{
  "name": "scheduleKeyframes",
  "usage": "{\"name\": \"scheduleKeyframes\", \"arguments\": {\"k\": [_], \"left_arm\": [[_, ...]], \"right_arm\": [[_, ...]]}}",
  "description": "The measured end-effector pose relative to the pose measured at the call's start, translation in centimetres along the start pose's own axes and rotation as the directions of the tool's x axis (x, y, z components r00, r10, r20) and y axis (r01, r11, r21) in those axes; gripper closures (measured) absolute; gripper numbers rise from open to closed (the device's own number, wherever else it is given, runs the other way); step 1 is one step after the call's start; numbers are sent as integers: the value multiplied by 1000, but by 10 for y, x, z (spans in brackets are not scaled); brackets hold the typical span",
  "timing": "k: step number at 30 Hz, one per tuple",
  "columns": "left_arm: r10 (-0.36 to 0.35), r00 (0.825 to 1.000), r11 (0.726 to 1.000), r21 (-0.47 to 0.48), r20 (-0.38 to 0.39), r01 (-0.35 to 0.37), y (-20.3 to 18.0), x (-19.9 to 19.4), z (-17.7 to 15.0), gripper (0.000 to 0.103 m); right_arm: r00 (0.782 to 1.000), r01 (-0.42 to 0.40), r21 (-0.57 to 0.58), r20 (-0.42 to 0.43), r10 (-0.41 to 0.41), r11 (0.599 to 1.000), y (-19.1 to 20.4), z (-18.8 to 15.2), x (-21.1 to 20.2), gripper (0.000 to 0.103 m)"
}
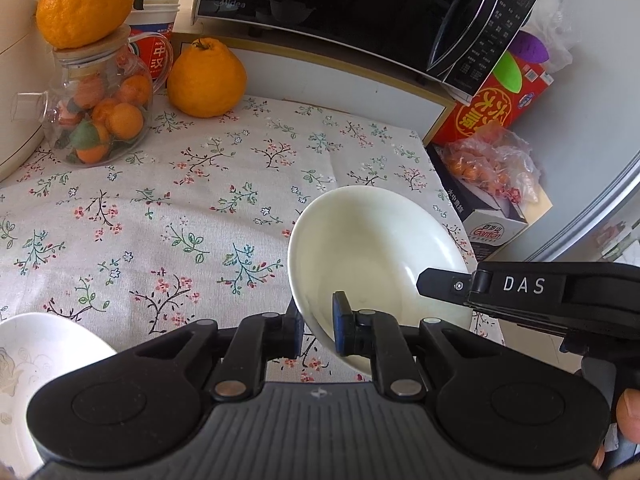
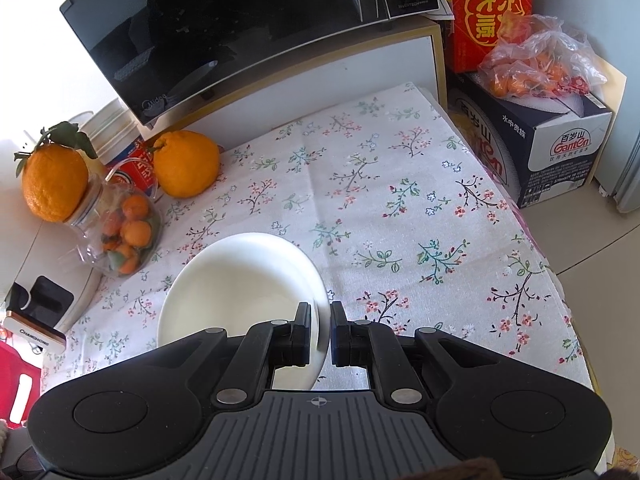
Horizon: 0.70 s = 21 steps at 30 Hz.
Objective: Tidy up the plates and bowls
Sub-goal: 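Carry the white bowl with both grippers beside the white plate stack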
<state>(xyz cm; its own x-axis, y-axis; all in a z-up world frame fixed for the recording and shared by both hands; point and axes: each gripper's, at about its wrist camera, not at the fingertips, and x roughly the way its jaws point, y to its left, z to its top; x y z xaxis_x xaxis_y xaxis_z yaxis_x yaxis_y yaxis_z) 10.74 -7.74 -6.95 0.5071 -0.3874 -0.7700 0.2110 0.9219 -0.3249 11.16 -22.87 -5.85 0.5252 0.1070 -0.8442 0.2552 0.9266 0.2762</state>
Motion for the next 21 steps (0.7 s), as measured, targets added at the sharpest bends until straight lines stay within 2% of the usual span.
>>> {"name": "scheduleKeyframes", "arguments": {"k": [7, 21], "left_arm": [[-1, 1000, 1000, -6, 19, 1, 3, -13, -5, 90], [-26, 999, 1000, -2, 45, 26, 16, -39, -7, 90]], "right_arm": [[1000, -16, -50, 12, 17, 999, 8, -8, -12, 93], [998, -49, -76, 37, 52, 996, 27, -28, -38, 93]]}}
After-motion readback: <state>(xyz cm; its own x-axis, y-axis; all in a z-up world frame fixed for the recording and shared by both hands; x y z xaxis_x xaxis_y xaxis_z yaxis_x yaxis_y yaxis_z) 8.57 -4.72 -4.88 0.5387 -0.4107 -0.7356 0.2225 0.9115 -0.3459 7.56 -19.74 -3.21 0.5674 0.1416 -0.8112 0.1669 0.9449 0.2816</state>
